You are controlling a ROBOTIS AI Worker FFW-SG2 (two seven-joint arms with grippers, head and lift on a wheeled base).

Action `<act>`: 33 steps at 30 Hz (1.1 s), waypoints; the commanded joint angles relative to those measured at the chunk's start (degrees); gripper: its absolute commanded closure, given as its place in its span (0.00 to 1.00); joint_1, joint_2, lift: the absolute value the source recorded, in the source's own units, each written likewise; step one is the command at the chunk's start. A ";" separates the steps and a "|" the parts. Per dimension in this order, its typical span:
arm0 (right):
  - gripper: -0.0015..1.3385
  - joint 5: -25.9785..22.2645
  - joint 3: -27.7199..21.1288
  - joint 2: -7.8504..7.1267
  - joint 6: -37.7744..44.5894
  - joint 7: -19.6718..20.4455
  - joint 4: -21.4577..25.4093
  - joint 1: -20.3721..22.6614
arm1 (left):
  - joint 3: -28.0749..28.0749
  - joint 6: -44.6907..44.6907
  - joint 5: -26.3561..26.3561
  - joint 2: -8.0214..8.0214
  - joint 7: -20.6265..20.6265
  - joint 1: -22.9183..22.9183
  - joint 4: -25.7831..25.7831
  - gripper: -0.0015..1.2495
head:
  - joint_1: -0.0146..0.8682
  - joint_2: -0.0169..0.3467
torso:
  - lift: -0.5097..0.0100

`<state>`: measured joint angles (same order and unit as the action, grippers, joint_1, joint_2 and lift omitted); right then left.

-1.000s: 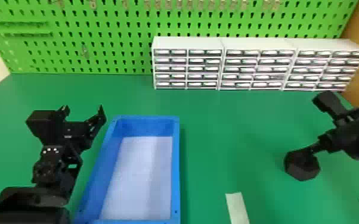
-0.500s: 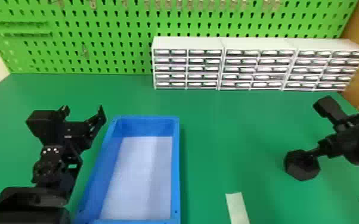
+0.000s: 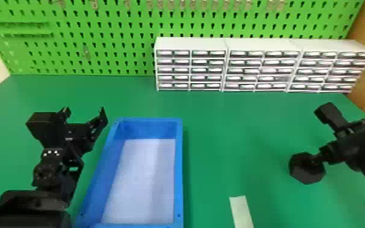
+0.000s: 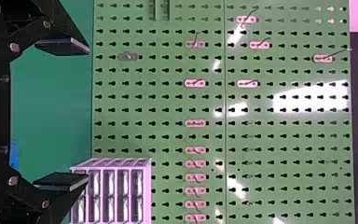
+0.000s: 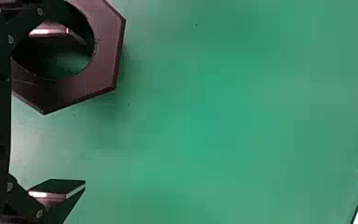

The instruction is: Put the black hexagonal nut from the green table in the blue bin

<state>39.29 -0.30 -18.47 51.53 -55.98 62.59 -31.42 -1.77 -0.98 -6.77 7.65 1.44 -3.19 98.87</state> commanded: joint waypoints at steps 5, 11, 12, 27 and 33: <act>0.44 0.09 0.39 0.01 0.06 -0.01 -0.28 0.04 | -0.07 -0.17 0.09 0.00 0.06 0.03 0.01 0.24 | 0.79 0.19 | 0.79; 0.56 0.35 0.83 0.10 0.23 -0.09 -0.36 0.04 | -0.16 -0.25 0.09 0.00 0.06 0.03 0.01 0.24 | 0.79 0.19 | 0.79; 0.57 0.35 0.92 0.10 0.23 -0.09 -0.28 0.04 | -0.16 -0.25 0.09 0.00 0.06 0.03 -0.08 0.24 | 0.79 0.19 | 0.79; 0.75 1.50 2.15 0.01 0.23 -0.97 -0.28 -0.14 | -0.16 -0.25 0.26 0.00 0.06 -0.06 0.01 0.24 | 0.79 0.19 | 0.79; 0.75 2.55 2.06 0.10 0.67 -2.29 0.87 -0.31 | -0.25 -0.25 0.26 0.00 0.06 -0.06 0.01 0.24 | 0.79 0.19 | 0.79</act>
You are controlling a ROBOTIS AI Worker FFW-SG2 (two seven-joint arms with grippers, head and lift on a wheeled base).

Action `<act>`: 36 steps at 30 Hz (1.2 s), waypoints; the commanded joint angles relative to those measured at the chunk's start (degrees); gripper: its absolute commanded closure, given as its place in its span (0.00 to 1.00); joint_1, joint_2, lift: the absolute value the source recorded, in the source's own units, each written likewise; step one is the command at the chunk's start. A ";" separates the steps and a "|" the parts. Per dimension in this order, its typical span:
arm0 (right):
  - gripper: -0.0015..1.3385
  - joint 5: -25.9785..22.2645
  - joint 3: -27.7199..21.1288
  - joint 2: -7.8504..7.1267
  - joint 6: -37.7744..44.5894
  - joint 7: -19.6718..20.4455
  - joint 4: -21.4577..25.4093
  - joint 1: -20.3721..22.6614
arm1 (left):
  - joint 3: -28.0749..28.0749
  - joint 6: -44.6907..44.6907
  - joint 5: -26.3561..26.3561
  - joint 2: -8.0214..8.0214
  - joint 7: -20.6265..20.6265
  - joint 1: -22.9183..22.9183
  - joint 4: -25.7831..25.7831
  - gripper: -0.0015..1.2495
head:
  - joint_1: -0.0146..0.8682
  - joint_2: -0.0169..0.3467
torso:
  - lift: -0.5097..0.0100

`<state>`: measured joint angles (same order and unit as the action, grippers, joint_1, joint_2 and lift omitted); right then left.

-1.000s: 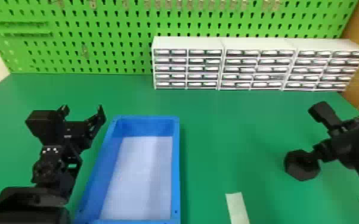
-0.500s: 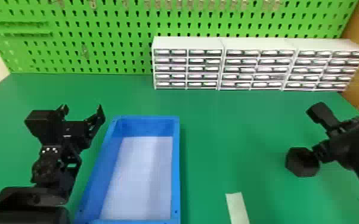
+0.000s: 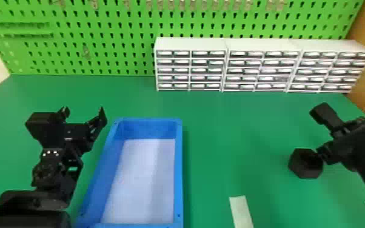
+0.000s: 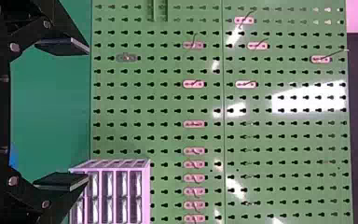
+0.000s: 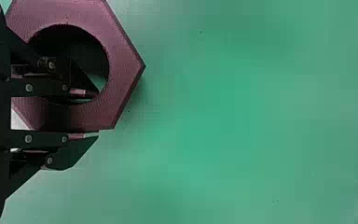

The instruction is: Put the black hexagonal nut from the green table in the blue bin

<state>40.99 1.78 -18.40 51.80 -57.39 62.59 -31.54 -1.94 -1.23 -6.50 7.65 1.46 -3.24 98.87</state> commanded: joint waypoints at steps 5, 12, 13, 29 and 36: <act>0.75 3.57 0.15 -0.24 2.43 -3.17 4.74 -0.19 | -0.17 0.00 0.00 0.00 -0.06 -0.18 0.09 0.24 | 0.79 0.19 | 0.79; 0.75 8.32 -0.46 -0.41 5.59 -7.65 10.98 -0.45 | -0.34 0.00 0.00 0.00 0.03 -0.27 0.18 0.24 | 0.79 0.19 | 0.79; 0.75 8.50 -0.64 -0.41 5.94 -8.00 11.77 -0.45 | -0.34 0.00 0.00 0.00 -0.06 -0.27 0.18 0.24 | 0.79 0.19 | 0.79; 0.75 6.21 0.42 2.75 8.58 -9.41 27.94 -1.15 | -0.43 0.00 0.00 0.00 0.03 -0.27 0.36 0.24 | 0.79 0.19 | 0.79; 0.75 -0.29 2.44 5.39 7.79 -8.35 30.40 -2.12 | -0.52 0.00 0.00 0.00 0.03 -0.27 0.36 0.24 | 0.79 0.19 | 0.79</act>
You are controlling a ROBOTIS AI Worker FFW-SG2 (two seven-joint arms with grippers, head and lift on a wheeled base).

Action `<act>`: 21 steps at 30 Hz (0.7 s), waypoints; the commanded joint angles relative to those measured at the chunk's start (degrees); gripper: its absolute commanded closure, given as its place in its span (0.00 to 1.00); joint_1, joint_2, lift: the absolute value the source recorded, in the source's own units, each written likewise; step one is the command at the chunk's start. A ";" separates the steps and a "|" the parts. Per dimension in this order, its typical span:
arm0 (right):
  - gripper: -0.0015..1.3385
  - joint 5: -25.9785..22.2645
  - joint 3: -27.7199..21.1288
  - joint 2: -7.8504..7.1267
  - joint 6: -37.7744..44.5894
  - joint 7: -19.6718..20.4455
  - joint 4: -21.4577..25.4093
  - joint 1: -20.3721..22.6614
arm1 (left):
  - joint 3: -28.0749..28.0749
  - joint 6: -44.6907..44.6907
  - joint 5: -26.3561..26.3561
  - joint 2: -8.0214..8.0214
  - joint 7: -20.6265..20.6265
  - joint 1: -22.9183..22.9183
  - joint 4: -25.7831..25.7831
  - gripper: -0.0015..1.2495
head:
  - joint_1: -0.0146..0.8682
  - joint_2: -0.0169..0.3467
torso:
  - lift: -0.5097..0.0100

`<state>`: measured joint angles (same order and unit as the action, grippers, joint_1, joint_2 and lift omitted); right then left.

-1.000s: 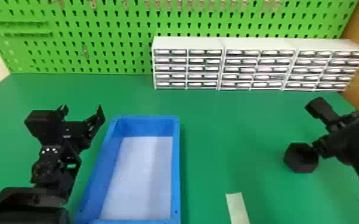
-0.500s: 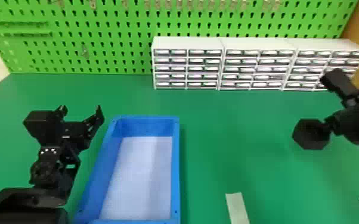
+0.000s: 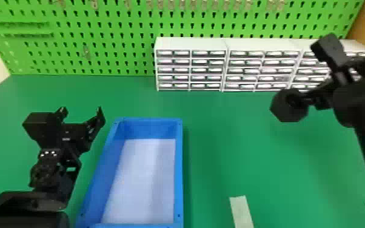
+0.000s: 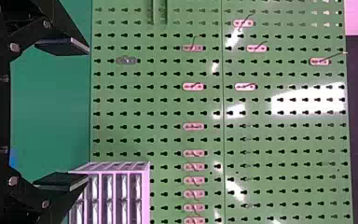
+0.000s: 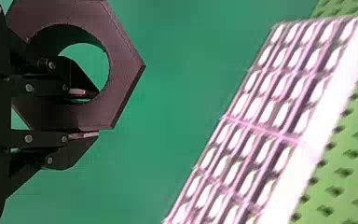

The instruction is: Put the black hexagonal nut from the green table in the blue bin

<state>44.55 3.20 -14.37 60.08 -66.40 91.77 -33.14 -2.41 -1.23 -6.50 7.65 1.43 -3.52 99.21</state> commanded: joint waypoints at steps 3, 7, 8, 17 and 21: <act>0.75 -7.46 1.81 2.42 -1.11 1.71 2.10 -0.69 | -0.05 0.00 0.00 0.00 -0.02 0.00 0.02 0.24 | 0.79 0.19 | 0.79; 0.75 -12.20 2.87 3.74 -1.99 2.94 2.89 -0.96 | 0.03 0.00 0.00 0.00 -0.02 0.09 0.02 0.24 | 0.79 0.19 | 0.79; 0.75 -13.61 3.39 4.09 -2.34 3.30 2.98 -1.05 | -0.05 0.00 0.00 0.00 0.06 0.00 -0.07 0.24 | 0.79 0.19 | 0.79; 0.75 -23.10 7.61 6.29 -4.36 7.34 3.94 -1.40 | -0.14 0.00 0.09 0.00 -0.02 0.09 0.02 0.24 | 0.79 0.19 | 0.79; 0.75 -25.92 9.28 7.69 -5.33 9.10 3.86 -1.40 | -0.14 0.00 0.09 0.00 -0.02 0.09 0.02 0.24 | 0.79 0.19 | 0.79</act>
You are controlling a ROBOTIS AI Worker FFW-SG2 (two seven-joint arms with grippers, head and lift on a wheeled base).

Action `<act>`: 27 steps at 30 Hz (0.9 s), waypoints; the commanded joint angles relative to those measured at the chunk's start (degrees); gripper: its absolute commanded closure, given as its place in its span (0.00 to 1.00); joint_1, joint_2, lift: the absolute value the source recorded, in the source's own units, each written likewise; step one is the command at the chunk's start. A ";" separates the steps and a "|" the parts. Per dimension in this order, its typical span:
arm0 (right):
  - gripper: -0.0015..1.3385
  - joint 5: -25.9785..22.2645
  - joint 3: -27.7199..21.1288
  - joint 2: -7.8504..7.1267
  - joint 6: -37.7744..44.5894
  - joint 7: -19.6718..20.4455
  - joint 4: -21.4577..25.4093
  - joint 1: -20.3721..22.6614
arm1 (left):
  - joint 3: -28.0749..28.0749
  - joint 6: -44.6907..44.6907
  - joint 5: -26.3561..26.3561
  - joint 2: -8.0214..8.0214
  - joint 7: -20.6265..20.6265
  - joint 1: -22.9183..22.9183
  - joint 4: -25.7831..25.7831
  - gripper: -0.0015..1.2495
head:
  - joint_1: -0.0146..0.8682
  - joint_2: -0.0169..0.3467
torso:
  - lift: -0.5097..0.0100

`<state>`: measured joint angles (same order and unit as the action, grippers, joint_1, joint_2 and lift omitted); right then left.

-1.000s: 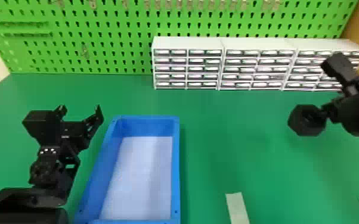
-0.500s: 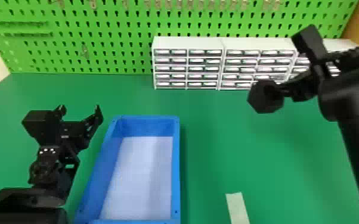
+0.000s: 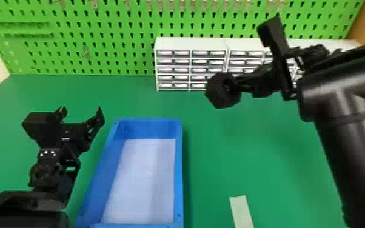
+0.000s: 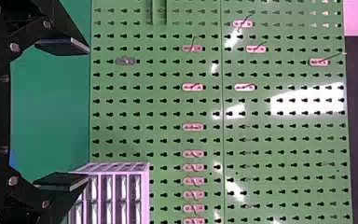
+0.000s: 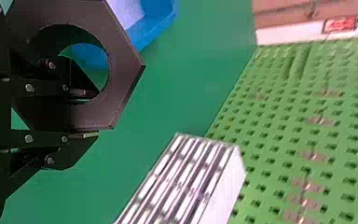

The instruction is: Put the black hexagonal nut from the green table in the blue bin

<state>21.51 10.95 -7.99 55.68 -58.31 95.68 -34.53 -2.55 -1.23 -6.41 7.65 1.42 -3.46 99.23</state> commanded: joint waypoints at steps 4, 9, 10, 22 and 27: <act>0.75 -4.63 3.37 2.45 -1.72 2.94 -0.32 0.08 | 0.00 0.00 0.08 0.00 -0.02 0.12 0.00 0.24 | 0.79 0.19 | 0.79; 0.75 -7.18 6.19 3.07 -2.68 5.48 -1.20 -0.01 | 0.09 0.00 0.08 0.00 -0.02 0.12 0.00 0.24 | 0.79 0.19 | 0.79; 0.75 -8.15 6.71 3.16 -2.77 6.45 -1.38 -0.01 | 0.09 0.00 0.08 0.00 -0.02 0.12 0.00 0.24 | 0.79 0.19 | 0.79; 0.75 -16.41 15.15 3.24 -6.64 13.83 -5.77 -0.01 | 0.09 -0.09 0.08 0.00 -0.02 0.29 0.00 0.24 | 0.79 0.19 | 0.79; 0.75 -19.49 19.11 3.07 -7.87 16.47 -7.88 -0.36 | 0.09 -0.09 0.08 0.00 0.07 0.38 0.00 0.24 | 0.79 0.19 | 0.79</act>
<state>4.20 27.27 -4.81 48.74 -42.74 89.38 -34.64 -2.46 -1.31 -6.33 7.65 1.45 -3.15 99.22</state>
